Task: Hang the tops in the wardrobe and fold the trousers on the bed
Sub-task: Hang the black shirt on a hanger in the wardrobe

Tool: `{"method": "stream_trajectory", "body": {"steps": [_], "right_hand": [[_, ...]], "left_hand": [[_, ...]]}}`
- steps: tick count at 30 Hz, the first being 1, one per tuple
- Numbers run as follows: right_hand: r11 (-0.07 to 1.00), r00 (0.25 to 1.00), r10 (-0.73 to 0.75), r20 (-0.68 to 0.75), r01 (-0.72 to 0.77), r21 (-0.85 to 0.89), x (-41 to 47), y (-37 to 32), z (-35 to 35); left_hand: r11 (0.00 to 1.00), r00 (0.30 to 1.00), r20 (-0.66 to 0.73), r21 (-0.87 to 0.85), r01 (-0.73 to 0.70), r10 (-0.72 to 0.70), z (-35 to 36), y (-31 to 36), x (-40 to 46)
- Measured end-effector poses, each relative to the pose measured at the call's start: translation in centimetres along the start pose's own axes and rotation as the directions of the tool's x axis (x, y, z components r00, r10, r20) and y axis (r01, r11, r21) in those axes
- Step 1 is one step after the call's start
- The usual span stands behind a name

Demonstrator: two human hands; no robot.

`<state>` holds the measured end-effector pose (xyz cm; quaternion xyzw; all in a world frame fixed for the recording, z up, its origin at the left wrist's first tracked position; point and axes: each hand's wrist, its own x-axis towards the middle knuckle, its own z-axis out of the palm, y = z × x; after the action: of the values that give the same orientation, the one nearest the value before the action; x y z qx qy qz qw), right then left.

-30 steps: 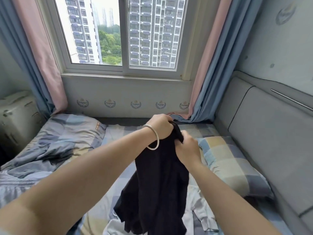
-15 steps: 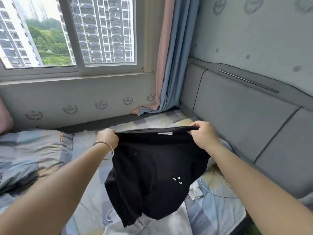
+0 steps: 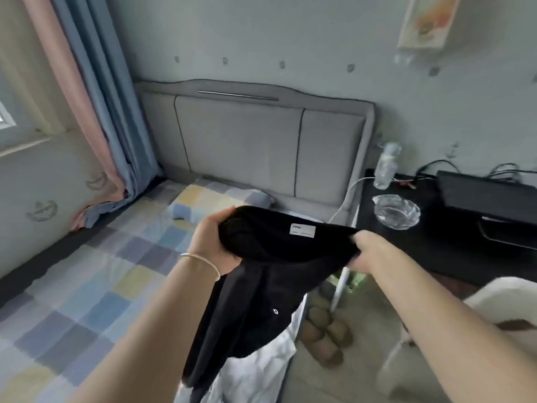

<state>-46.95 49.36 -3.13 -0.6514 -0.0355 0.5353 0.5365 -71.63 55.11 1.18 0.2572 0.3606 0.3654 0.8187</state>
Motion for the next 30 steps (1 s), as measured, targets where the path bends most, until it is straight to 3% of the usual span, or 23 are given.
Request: {"method": "stream_trajectory", "body": {"steps": [2, 5, 9, 14, 18, 21, 27, 30], "right_hand": [[1.0, 1.0, -0.005, 0.025, 0.006, -0.023, -3.1, -0.5, -4.5], [1.0, 0.998, -0.025, -0.062, 0.024, -0.015, -7.7, -0.8, -11.9], [0.98, 0.979, -0.1, -0.18, 0.128, 0.151, -13.3, -0.9, -21.3], [0.863, 0.911, -0.195, -0.364, 0.336, 0.378, -19.2, -0.6, -34.2], [0.774, 0.819, -0.251, -0.515, 0.489, 0.401, -24.5, -1.1, -45.0], [0.706, 0.735, -0.304, -0.606, 0.601, 0.375, -28.2, -3.1, -52.0], [0.544, 0.502, -0.308, -0.808, 0.79, 0.283, -33.8, -11.0, -64.2], [0.504, 0.386, -0.288, -0.876, 0.839, 0.203, -35.0, -15.1, -70.0]], "left_hand": [[0.999, 0.999, 0.042, 0.013, 0.031, -0.032, 2.6, -2.1, 0.6], [0.991, 0.983, 0.126, 0.005, 0.135, -0.135, 7.4, -6.7, 1.4], [0.954, 0.919, 0.26, 0.108, 0.278, -0.297, 15.6, -14.1, 1.3], [0.896, 0.79, 0.423, 0.227, 0.382, -0.444, 28.1, -23.6, -1.5], [0.843, 0.681, 0.497, 0.319, 0.433, -0.538, 37.8, -31.6, -5.3], [0.85, 0.628, 0.574, 0.338, 0.403, -0.526, 45.6, -36.2, -8.4], [0.881, 0.527, 0.707, 0.373, 0.289, -0.472, 62.5, -43.6, -12.8], [0.852, 0.486, 0.701, 0.407, 0.329, -0.522, 70.5, -47.5, -14.1]]}}
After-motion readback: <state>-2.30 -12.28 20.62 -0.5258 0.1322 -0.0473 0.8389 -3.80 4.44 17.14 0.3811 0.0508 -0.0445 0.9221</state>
